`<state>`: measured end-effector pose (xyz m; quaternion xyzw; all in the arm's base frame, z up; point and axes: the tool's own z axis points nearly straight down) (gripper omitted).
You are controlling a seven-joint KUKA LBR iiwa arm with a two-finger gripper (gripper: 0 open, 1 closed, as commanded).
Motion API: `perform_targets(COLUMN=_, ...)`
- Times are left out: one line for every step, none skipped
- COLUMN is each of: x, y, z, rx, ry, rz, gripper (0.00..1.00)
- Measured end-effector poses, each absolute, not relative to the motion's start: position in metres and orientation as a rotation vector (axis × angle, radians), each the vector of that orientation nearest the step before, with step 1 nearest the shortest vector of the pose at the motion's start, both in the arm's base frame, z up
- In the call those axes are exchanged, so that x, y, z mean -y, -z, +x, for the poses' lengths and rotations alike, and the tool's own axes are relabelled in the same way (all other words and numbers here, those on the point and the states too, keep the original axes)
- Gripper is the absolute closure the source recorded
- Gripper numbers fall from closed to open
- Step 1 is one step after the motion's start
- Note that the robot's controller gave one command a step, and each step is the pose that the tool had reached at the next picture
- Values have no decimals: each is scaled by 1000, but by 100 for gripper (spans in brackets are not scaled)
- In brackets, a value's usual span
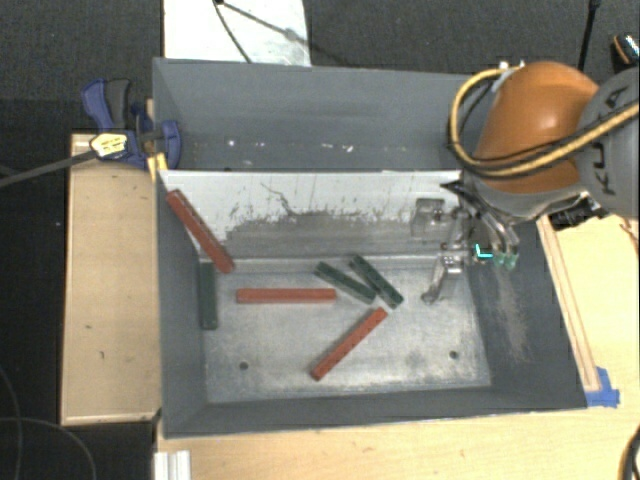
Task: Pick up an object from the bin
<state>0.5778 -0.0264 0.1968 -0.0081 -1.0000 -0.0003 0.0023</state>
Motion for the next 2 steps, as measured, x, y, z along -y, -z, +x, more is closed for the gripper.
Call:
perform_targets(x=-35, y=-69, z=573, rx=3145, ry=3, rz=13, gripper=0)
perform_targets(x=-34, y=-73, z=573, rx=3143, ry=3, rz=11, gripper=100)
